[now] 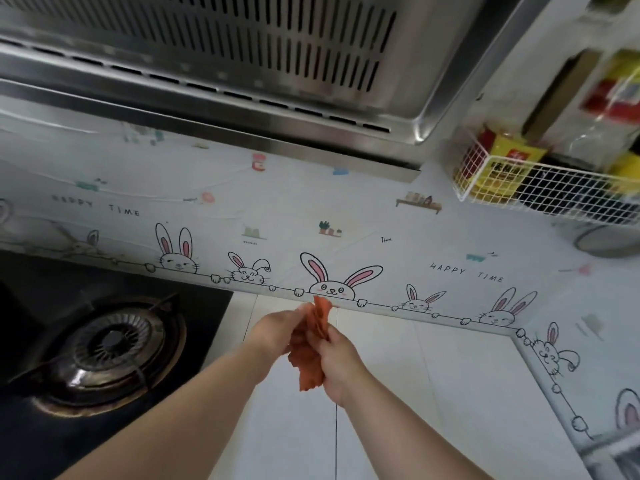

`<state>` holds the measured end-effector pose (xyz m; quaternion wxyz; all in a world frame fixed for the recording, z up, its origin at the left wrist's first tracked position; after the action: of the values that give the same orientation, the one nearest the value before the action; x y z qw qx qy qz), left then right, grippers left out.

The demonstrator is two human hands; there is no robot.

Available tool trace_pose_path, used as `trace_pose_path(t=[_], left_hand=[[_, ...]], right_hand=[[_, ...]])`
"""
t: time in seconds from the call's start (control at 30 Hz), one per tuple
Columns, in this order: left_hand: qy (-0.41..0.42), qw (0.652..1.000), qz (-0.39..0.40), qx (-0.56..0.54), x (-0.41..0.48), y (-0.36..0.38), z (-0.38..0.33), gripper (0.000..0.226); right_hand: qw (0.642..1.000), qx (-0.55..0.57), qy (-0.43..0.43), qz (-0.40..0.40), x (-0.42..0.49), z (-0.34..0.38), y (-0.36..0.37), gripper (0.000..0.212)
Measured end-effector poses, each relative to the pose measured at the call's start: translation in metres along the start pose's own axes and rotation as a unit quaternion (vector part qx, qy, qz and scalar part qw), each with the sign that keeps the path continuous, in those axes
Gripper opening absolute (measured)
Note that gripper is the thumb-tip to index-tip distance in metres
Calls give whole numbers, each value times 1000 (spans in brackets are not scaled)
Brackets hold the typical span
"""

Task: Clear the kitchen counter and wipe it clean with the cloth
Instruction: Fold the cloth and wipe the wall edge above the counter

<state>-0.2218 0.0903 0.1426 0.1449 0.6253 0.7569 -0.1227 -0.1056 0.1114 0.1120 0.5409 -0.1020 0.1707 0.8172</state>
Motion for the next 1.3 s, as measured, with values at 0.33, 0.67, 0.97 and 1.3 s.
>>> trace_pose_path(t=[0.33, 0.67, 0.97, 1.3], left_hand=[[-5, 991, -129, 14, 52, -15, 12, 24], [56, 985, -162, 1, 128, 8, 35, 15], [60, 984, -167, -29, 142, 38, 45, 19], [62, 986, -155, 10, 150, 56, 53, 17]], right_hand=[[843, -306, -425, -119, 96, 125, -62, 36], [324, -712, -605, -147, 226, 119, -129, 57], [270, -725, -628, -83, 212, 181, -132, 40], [366, -744, -527, 184, 248, 33, -138, 26]])
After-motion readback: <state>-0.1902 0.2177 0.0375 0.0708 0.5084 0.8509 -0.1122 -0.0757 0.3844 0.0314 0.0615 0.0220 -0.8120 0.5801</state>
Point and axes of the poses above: each hand's wrist, its own x-axis towards the middle knuckle, its own y-axis out of the palm, z = x × y, the point moved 1 cm from there along x, towards the middle knuckle, and after that the axes turned 1 degree about z, right-handed, at the moved point
